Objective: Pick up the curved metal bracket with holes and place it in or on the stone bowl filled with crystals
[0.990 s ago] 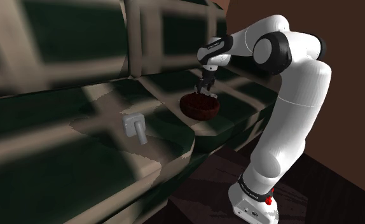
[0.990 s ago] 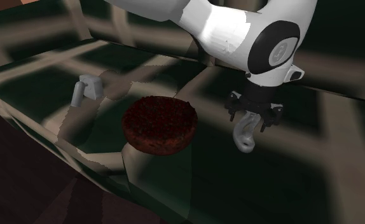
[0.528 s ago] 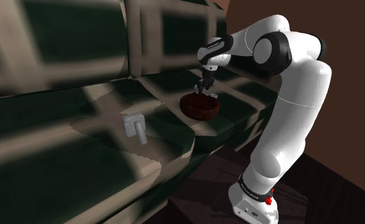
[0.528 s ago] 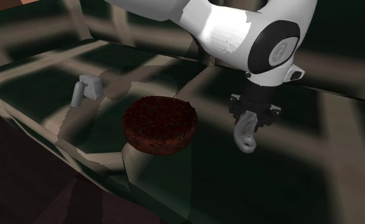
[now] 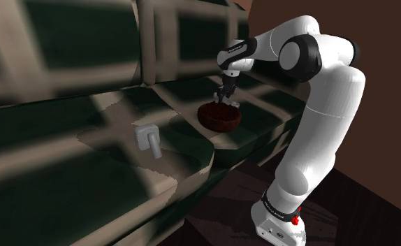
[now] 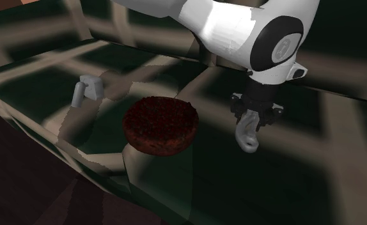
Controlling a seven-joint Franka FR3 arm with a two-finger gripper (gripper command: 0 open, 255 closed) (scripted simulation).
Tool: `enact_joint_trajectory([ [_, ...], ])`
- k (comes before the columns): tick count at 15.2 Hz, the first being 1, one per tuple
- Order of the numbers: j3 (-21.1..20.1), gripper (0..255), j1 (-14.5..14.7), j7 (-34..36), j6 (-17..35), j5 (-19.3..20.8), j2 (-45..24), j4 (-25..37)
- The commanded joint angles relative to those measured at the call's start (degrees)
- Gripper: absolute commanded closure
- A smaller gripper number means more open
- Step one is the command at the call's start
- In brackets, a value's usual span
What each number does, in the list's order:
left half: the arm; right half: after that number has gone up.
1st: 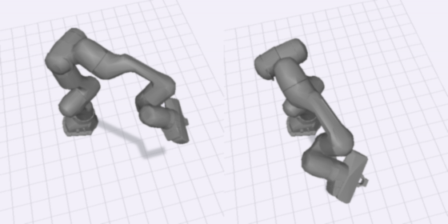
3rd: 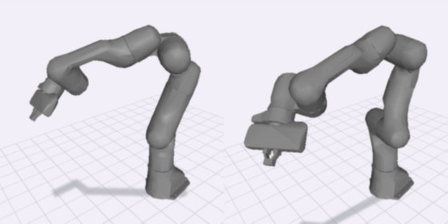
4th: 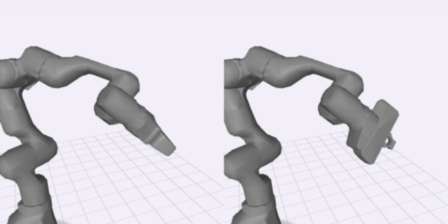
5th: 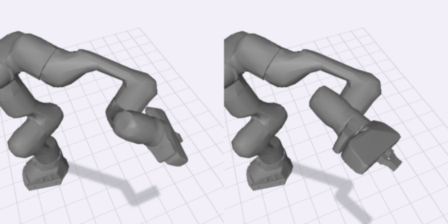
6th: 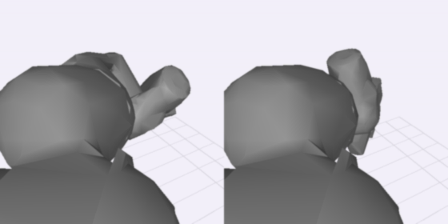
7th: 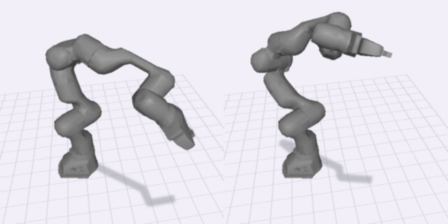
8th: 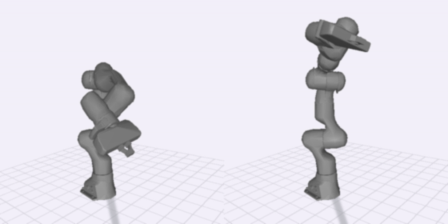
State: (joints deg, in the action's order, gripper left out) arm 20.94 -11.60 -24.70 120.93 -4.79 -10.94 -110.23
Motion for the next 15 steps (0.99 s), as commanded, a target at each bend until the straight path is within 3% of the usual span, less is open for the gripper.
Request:
enact_joint_trajectory([
  [1, 0.06, 255, 0.03, 0.14, -1.24, 0.23, 0.43, 0.83],
  [15, 0.32, 255, 0.23, 1.13, -11.29, 1.65, 3.37, 8.16],
])
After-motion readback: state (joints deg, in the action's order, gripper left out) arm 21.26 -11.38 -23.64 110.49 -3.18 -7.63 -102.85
